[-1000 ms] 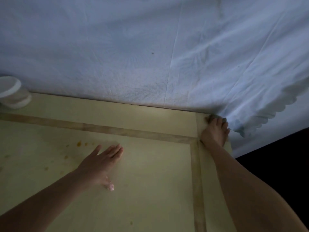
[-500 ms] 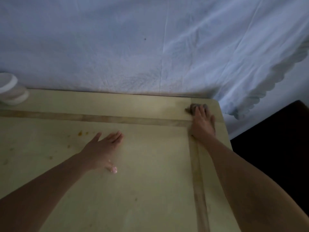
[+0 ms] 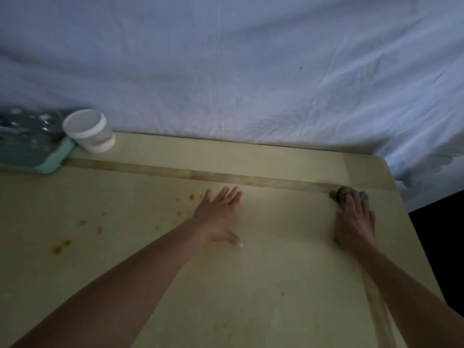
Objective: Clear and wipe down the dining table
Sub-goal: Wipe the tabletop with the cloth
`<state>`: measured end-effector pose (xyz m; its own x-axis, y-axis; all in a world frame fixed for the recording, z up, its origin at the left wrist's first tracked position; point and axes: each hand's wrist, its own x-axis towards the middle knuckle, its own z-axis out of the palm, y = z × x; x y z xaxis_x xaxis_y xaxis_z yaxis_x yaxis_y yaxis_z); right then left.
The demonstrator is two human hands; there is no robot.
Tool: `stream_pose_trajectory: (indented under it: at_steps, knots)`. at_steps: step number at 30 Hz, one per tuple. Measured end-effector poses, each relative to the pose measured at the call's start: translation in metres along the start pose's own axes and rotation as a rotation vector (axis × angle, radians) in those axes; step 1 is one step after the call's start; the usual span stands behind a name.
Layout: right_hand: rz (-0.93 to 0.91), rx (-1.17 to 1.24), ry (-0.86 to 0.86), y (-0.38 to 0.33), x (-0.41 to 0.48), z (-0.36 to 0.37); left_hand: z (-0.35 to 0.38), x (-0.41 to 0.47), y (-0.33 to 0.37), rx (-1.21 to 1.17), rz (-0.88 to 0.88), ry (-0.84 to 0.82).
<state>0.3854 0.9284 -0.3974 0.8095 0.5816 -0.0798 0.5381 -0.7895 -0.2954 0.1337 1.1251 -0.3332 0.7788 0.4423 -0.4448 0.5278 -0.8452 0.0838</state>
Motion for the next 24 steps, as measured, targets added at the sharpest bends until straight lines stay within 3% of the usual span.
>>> stream_pose_trajectory:
  at_steps: [3,7,11,15,17,20,24]
  knots:
    - [0.004,-0.021,-0.006,-0.019,0.01,0.004,-0.013,-0.012,-0.066,-0.037,-0.104,0.012]
    - [0.005,-0.016,-0.012,-0.061,0.034,0.014,-0.022,-0.028,-0.155,-0.004,-0.306,-0.132]
    - [-0.024,-0.015,0.012,-0.127,0.063,0.032,-0.008,-0.036,-0.187,-0.029,-0.284,-0.297]
    - [-0.119,-0.034,-0.021,-0.213,0.075,0.053,0.004,-0.034,-0.192,-0.056,-0.245,-0.28]
    - [-0.243,-0.036,-0.053,-0.26,0.068,0.067,0.009,-0.033,-0.195,-0.061,-0.234,-0.247]
    - [-0.578,-0.063,-0.155,-0.317,0.037,0.086,0.011,-0.034,-0.195,-0.054,-0.206,-0.25]
    - [-0.947,-0.044,-0.28,-0.321,0.001,0.088,0.004,-0.036,-0.192,-0.005,-0.201,-0.277]
